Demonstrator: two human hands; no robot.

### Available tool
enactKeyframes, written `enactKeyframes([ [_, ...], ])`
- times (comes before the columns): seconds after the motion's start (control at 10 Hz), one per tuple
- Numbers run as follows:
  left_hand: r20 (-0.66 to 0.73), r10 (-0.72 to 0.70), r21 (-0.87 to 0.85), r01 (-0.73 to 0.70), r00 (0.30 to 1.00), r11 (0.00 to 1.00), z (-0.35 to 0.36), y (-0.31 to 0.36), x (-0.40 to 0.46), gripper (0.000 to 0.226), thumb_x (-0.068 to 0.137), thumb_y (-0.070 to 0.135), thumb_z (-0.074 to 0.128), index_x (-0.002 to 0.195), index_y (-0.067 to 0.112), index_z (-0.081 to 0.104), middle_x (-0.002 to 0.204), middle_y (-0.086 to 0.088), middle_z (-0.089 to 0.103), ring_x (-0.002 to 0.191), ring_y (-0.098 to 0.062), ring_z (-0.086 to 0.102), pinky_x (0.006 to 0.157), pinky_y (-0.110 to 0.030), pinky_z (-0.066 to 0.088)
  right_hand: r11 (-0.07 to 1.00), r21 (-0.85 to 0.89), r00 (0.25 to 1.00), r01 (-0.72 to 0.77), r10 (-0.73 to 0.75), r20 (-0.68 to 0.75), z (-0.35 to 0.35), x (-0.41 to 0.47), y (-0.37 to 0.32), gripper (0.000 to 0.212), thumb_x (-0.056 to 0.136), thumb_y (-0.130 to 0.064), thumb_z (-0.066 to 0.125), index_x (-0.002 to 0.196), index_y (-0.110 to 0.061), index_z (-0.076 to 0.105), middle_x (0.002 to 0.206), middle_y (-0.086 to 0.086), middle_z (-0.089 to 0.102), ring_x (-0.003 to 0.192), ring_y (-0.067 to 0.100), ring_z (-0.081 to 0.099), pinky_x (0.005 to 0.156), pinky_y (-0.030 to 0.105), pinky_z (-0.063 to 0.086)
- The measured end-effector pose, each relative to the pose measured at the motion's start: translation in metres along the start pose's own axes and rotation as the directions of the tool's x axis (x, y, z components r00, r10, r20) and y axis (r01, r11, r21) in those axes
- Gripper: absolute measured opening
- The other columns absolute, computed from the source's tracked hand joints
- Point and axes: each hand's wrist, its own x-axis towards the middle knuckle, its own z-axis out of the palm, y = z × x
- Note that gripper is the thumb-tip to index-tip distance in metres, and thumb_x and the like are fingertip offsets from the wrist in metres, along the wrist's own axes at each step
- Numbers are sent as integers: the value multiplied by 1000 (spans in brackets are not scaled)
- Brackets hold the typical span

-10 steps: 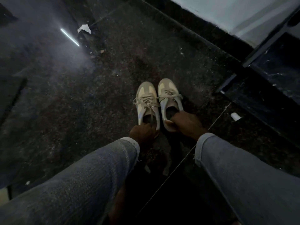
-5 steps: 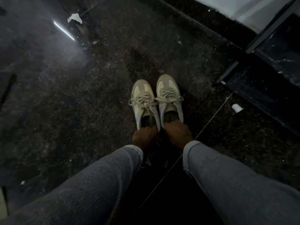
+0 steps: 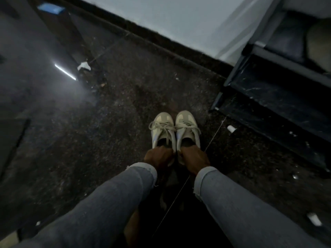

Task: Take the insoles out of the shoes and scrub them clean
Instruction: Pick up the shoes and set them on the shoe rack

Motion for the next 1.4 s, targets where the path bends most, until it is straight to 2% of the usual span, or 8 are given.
enactKeyframes([
  [0.1, 36, 49, 15, -50, 998, 999, -28, 37, -33, 29, 94, 33, 48, 117, 18, 58, 122, -9, 59, 112, -30, 58, 86, -38, 47, 998, 31, 993, -45, 48, -103, -32, -75, 9, 27, 98, -15, 43, 120, -7, 57, 120, 17, 59, 108, 34, 58, 83, 38, 47],
  [0.3, -105, 185, 41, -181, 977, 983, -80, 126, -115, 28, 96, 27, 46, 117, 13, 58, 120, -10, 60, 112, -31, 59, 93, -44, 48, 997, 20, 970, -71, 74, -231, -80, -195, 49, 23, 94, -15, 49, 115, -11, 59, 115, 15, 62, 104, 33, 61, 81, 36, 49],
  [0.4, -181, 260, 69, -251, 949, 965, -103, 169, -151, 31, 95, 33, 48, 119, 15, 57, 119, -10, 60, 110, -32, 58, 91, -44, 48, 995, 43, 947, -91, 99, -304, -99, -258, 70, 29, 92, -25, 54, 119, -14, 49, 117, 13, 59, 105, 32, 60, 76, 32, 44],
  [0.7, -213, 443, 309, -370, 871, 876, -154, 281, -207, 32, 90, 15, 56, 122, 14, 50, 127, -12, 53, 116, -33, 53, 91, -45, 45, 982, 83, 853, -171, 190, -486, -137, -395, 131, 24, 94, -29, 51, 114, -16, 55, 120, 15, 58, 111, 35, 56, 87, 39, 46],
  [0.9, -263, 540, 358, -439, 800, 824, -182, 344, -229, 22, 89, 17, 55, 111, 17, 52, 118, -11, 57, 107, -33, 58, 79, -40, 44, 969, 105, 794, -222, 242, -558, -158, -454, 173, 4, 90, -24, 55, 90, -23, 52, 102, 11, 63, 96, 31, 62, 76, 36, 49],
  [1.0, -316, 578, 361, -468, 752, 807, -198, 366, -236, 21, 89, 19, 57, 109, 19, 53, 114, -9, 59, 103, -32, 60, 74, -37, 42, 963, 115, 769, -244, 265, -581, -170, -476, 191, 10, 88, -23, 58, 86, -25, 49, 98, 9, 64, 92, 31, 63, 72, 33, 46],
  [1.1, -360, 603, 342, -501, 712, 795, -217, 385, -238, 22, 88, 18, 59, 109, 20, 54, 113, -8, 61, 101, -31, 60, 73, -37, 41, 958, 115, 738, -261, 275, -617, -187, -491, 209, 10, 88, -24, 59, 97, -20, 56, 98, 10, 64, 89, 30, 63, 69, 31, 44],
  [1.4, -416, 627, 376, -503, 659, 778, -286, 416, -205, 14, 89, 18, 56, 102, 20, 52, 110, -7, 61, 102, -31, 59, 70, -33, 38, 951, 134, 650, -278, 289, -702, -252, -474, 248, 15, 90, -26, 59, 103, -19, 57, 103, 11, 63, 90, 30, 63, 76, 37, 52],
])
